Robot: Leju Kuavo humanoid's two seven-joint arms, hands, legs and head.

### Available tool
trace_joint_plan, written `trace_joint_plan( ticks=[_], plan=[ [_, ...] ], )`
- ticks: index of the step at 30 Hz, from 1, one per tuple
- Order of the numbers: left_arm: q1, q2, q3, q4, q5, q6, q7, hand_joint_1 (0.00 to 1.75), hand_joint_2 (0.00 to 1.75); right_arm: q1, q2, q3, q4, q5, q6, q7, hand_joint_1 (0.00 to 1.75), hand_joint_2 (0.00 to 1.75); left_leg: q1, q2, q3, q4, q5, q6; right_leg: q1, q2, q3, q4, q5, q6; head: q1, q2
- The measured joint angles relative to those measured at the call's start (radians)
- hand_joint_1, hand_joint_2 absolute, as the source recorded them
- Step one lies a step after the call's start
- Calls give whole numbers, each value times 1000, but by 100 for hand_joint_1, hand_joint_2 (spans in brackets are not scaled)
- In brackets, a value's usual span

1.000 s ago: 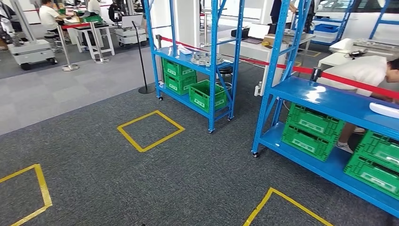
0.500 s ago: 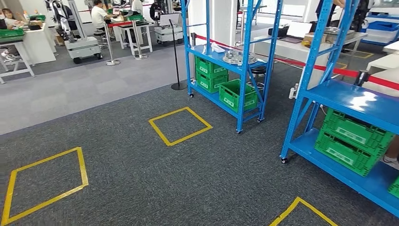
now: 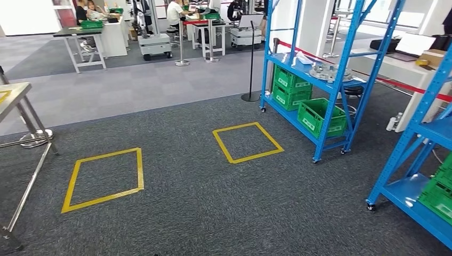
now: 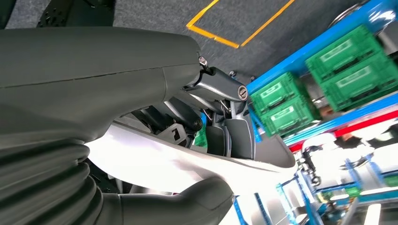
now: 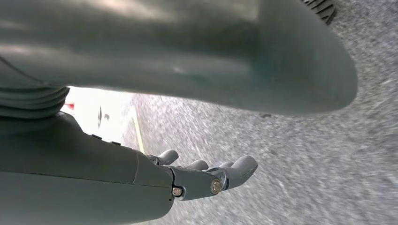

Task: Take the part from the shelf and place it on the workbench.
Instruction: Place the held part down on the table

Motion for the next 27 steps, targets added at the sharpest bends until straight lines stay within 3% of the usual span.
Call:
trace_joint_plan(
  ticks=[1,3,5,7,9,11,12,13,14,16,17,18,20,21,23,25,26,27],
  plan=[
    [-1,1,0,1,1,-2,4,175,175,0,0,0,0,0,0,-3,0,0,0,-13,-5,7,-2,-7,-3,22,21,-49,16,-1,0,0],
    [-2,5,0,5,4,-11,12,175,175,0,2,1,1,-1,0,-8,0,0,1,-36,-16,12,0,-24,-3,45,31,-78,16,-8,-1,0],
    [0,16,0,14,10,-23,14,175,175,-2,5,0,1,1,-7,-4,0,0,5,-49,-24,7,6,-37,-1,21,34,-82,22,-25,-1,0],
    [2,29,0,23,20,-37,11,175,175,-3,7,0,1,4,-13,3,0,0,3,-8,-44,39,-13,-46,-1,-4,40,-90,27,-41,-8,0],
    [0,38,0,35,35,-50,5,175,175,1,9,1,1,8,-14,2,0,0,0,59,-96,148,-70,-51,4,-34,41,-93,27,-51,-15,0],
    [3,47,0,49,50,-62,-5,175,175,5,9,1,1,15,-12,2,0,0,2,86,-154,267,-115,-55,9,-67,41,-93,25,-55,-17,0],
    [8,51,-1,56,55,-66,-11,175,175,5,9,2,1,19,-11,2,0,0,2,90,-161,284,-113,-54,11,-82,42,-93,23,-56,-17,0],
    [13,55,-1,61,60,-68,-18,175,175,5,9,4,1,22,-9,2,0,0,2,93,-147,261,-93,-53,12,-95,44,-93,22,-56,-18,0],
    [16,60,-1,64,64,-68,-26,175,175,4,9,6,1,25,-7,2,0,0,2,100,-113,202,-62,-49,13,-108,46,-93,20,-55,-18,0],
    [19,66,-1,67,70,-68,-39,175,175,3,10,10,1,30,-4,2,0,0,-6,144,-37,64,-16,-37,16,-131,53,-93,14,-49,-19,0],
    [19,68,-1,67,73,-67,-45,175,175,2,10,12,1,31,-3,2,0,0,-11,160,-15,22,-6,-29,17,-140,55,-93,12,-45,-18,0],
    [20,71,-2,67,76,-66,-50,175,175,1,10,14,1,33,-2,2,0,0,-16,168,-7,5,-6,-23,18,-150,57,-94,10,-40,-18,0],
    [25,76,-4,68,82,-63,-58,175,175,-2,12,17,0,35,-1,2,0,0,-17,145,-9,1,0,-12,18,-166,59,-97,7,-30,-17,0],
    [28,78,-5,68,85,-62,-61,175,175,-3,13,19,0,36,0,2,0,0,-15,133,-7,-5,3,-7,16,-156,59,-91,1,-25,-16,0],
    [30,80,-7,67,87,-61,-66,175,175,-4,14,20,0,37,0,2,0,0,-7,110,-2,-14,9,6,14,-102,34,-31,-37,-18,-13,0],
    [29,77,-9,67,87,-58,-67,175,175,-1,14,22,0,38,2,2,0,0,-6,84,-3,-14,10,11,12,-53,-29,99,-95,-15,-7,0],
    [29,75,-10,66,87,-55,-67,175,175,1,14,22,1,38,2,2,0,0,-6,70,-3,-13,9,12,12,-44,-61,157,-113,-14,-4,0],
    [31,74,-10,66,86,-51,-68,175,175,2,14,22,1,38,3,2,0,0,-6,55,-4,-11,9,12,12,-42,-79,183,-111,-14,-3,0]
  ],
)
